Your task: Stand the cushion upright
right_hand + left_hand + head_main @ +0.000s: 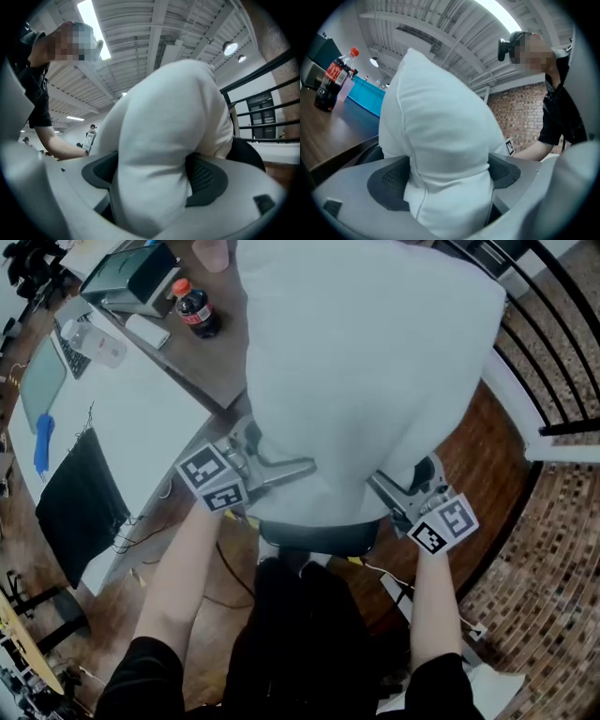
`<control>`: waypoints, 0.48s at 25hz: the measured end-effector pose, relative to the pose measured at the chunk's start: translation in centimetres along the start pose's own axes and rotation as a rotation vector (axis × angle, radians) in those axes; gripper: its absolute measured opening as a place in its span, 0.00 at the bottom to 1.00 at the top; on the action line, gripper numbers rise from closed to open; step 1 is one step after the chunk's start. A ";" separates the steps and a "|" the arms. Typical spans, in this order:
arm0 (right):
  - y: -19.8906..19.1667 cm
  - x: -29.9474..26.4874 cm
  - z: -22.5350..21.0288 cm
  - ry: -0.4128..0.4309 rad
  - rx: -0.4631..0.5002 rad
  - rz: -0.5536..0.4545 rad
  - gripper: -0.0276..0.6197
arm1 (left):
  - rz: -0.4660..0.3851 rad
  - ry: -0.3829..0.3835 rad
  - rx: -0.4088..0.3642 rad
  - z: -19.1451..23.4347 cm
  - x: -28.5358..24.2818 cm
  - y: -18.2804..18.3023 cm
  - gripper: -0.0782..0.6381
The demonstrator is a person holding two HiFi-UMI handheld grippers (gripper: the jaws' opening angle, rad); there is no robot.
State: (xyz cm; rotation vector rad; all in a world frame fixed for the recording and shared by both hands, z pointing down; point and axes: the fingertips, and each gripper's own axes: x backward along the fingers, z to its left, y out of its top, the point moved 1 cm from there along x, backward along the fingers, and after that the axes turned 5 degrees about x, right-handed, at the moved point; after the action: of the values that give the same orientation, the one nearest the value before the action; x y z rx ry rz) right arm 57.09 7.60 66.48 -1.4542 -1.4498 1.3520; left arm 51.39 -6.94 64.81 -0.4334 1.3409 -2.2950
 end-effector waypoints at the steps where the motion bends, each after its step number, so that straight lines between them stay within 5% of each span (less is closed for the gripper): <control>1: -1.9 -0.2 -0.3 -0.015 0.013 0.043 0.75 | 0.041 0.030 -0.022 1.1 0.1 -1.5 0.82; 7: -13.5 0.8 0.8 -0.018 0.133 0.406 0.77 | 0.372 0.133 -0.110 2.5 2.5 -12.4 0.85; 12: -14.7 1.1 0.9 -0.058 0.076 0.402 0.77 | 0.349 0.186 -0.076 2.4 3.2 -13.6 0.85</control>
State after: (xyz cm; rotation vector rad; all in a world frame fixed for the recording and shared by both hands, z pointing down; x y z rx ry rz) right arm 52.09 10.81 80.03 -1.7308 -1.1636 1.6814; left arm 46.82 -4.56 77.98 -0.0034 1.4640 -2.0369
